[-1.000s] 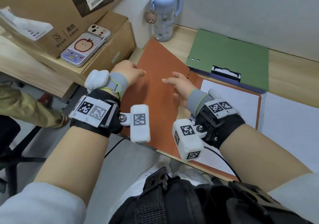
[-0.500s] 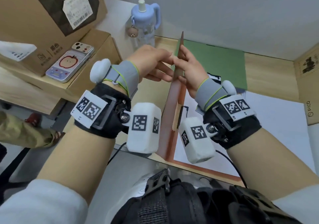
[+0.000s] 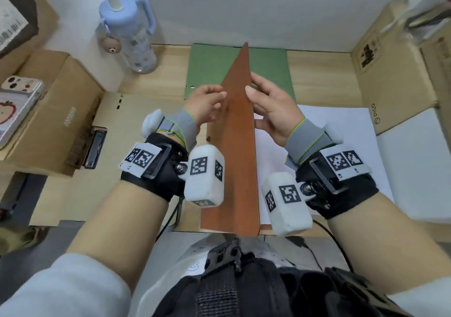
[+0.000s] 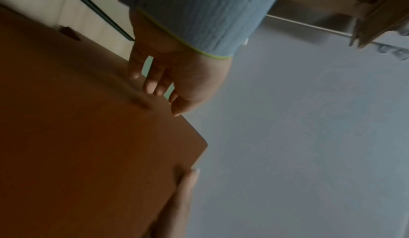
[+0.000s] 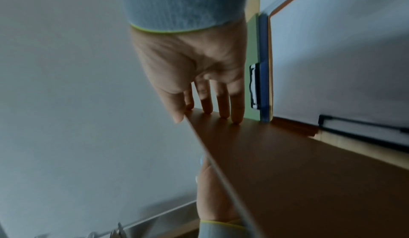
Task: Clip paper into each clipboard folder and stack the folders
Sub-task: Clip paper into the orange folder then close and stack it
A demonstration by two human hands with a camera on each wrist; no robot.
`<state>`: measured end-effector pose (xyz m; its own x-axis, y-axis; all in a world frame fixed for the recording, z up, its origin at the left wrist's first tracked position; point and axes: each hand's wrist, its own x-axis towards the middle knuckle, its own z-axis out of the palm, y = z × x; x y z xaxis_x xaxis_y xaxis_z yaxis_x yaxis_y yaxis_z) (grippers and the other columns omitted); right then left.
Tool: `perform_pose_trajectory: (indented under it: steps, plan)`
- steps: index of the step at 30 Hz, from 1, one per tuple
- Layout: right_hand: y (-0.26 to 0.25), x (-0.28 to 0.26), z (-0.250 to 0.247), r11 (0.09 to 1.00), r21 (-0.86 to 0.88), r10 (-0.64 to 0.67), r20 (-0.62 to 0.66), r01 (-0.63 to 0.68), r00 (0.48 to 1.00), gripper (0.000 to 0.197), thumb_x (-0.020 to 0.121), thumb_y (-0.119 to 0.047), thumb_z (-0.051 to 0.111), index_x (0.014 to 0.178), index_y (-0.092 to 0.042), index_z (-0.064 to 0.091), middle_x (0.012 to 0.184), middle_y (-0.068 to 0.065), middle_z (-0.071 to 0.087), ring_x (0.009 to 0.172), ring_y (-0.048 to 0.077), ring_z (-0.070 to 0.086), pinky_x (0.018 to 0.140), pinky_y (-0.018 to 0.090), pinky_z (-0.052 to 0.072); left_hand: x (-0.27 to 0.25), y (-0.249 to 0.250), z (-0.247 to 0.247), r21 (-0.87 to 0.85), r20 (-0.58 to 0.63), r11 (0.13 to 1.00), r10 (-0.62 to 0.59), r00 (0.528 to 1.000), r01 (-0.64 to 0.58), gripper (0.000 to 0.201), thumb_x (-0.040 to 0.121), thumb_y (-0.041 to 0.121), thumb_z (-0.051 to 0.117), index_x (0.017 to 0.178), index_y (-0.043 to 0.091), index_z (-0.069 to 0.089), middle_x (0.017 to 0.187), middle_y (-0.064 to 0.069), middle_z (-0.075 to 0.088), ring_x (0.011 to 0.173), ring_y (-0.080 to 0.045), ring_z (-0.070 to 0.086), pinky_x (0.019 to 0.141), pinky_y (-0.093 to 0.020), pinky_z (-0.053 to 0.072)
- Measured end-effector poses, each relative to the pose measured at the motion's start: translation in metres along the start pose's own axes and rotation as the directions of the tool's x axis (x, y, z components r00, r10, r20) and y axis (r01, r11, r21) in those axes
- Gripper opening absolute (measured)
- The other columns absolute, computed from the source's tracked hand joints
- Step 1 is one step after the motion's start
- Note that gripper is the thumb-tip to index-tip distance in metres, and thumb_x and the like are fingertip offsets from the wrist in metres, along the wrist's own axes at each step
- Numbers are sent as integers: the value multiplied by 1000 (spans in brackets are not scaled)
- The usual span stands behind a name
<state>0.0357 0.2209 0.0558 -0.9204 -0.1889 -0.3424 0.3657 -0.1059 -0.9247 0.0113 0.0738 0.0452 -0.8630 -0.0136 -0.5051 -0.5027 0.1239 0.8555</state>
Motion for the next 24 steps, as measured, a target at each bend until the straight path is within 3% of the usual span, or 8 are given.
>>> perform_pose_trajectory:
  steps: [3,5,8,9,13,16,21,24]
  plan:
    - [7,-6,-22,1000,-14,-2,-5,2,1000,42,98,-14,45,139,-20,42,98,-7,60,66,-2,63,59,21,55,11,-14,11,29,-34,999,-40,999,41,36,96,15,50,132,10,48,117,-4,55,97,-7,57,66,-10,42]
    - [13,-9,-35,1000,-20,8,-8,-8,1000,39,99,-16,44,138,-21,44,95,-7,59,64,-2,62,60,21,55,14,-23,14,89,-68,993,-76,995,82,49,96,16,51,143,6,37,140,-7,47,120,-17,49,82,-14,36]
    - [22,-11,-55,999,-38,25,-28,-26,999,37,100,-16,41,137,-21,45,91,-6,58,61,-3,60,57,19,53,18,-34,19,115,-54,982,-144,988,149,49,98,15,47,144,8,32,137,-6,47,93,-11,48,54,-16,39]
    - [25,-11,-61,998,-45,35,-36,-36,999,37,100,-15,41,136,-21,46,93,-7,59,62,-4,60,56,17,52,19,-37,21,129,-50,976,-169,984,174,48,99,16,46,144,8,32,132,-4,49,87,-12,49,54,-18,39]
    - [38,-12,-78,993,-79,75,-102,-84,992,38,101,-10,37,135,-24,45,95,-7,60,59,-6,59,47,10,46,30,-51,19,223,-64,943,-240,969,248,58,97,23,49,147,6,25,145,-15,41,122,-29,48,93,-32,39]
    - [52,-5,-88,983,-125,110,-174,-133,979,39,100,-6,34,133,-22,48,95,-3,62,64,5,57,48,13,46,39,-56,17,231,-78,934,-261,962,272,62,95,25,53,147,5,26,145,-15,42,123,-28,48,97,-34,39]
    - [76,6,-94,936,-190,248,-243,-297,938,47,96,-1,39,139,-18,41,115,6,60,92,21,60,79,31,50,50,-67,14,228,-101,925,-287,952,303,60,95,21,53,146,4,29,140,-13,47,111,-29,55,85,-31,41]
    - [85,8,-93,897,-263,284,-273,-355,919,56,92,-4,45,144,-18,32,132,7,55,113,29,56,102,42,43,50,-72,14,219,-113,933,-266,957,286,57,92,18,56,142,3,35,136,-13,51,106,-29,57,89,-34,45]
